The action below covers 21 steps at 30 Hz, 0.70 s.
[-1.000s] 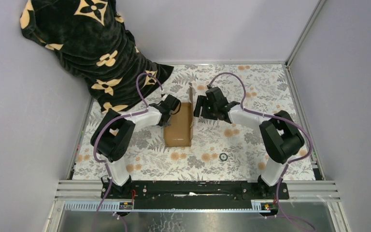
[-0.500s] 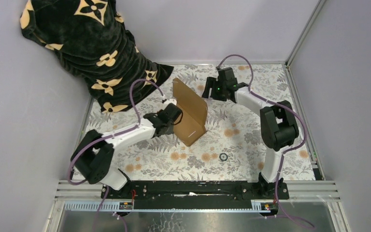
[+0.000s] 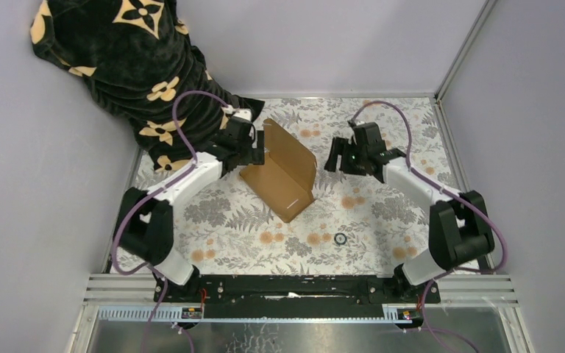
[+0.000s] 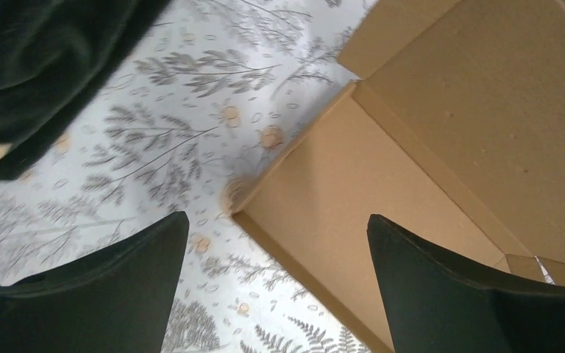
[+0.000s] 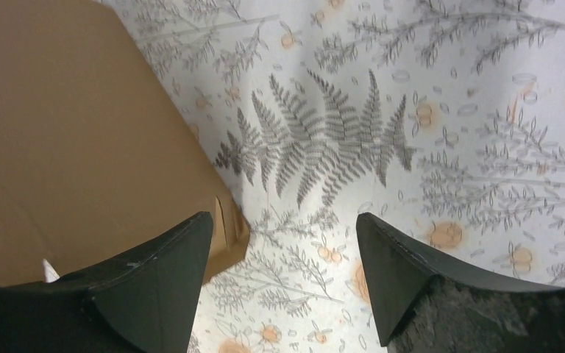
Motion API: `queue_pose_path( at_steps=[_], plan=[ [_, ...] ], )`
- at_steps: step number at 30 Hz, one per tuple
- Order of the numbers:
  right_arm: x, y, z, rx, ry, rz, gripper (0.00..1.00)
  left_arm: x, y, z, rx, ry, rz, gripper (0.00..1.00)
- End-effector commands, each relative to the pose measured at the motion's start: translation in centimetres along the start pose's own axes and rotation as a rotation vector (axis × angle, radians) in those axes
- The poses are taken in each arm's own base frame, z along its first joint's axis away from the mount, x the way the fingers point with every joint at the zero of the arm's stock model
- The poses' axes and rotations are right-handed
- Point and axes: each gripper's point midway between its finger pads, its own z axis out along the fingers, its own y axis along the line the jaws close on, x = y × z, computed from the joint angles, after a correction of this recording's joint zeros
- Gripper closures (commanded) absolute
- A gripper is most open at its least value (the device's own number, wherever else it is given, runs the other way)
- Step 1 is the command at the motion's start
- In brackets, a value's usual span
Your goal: Fold the paper box
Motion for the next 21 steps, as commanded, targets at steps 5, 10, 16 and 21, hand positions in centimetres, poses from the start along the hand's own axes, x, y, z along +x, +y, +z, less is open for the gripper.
queue_pose_path(
  at_steps=[5,10,16,21],
  plan=[
    [2.9,0.6,-1.8,-0.078,0.015,-0.005,0.21,0.2,-2.6,5.3,0.121,-0.004,0.183,0.09],
    [3.5,0.9,-1.9,-0.112,0.022,0.003,0.21,-0.4,-1.9,6.6,0.048,-0.098,0.213,0.31],
    [3.7,1.5,-1.9,-0.150,0.026,0.010,0.21,-1.0,-1.6,7.4,0.029,-0.125,0.258,0.33],
    [4.0,1.6,-1.7,-0.159,0.029,0.010,0.22,0.6,-1.7,10.0,0.057,0.020,0.286,0.33]
  ],
)
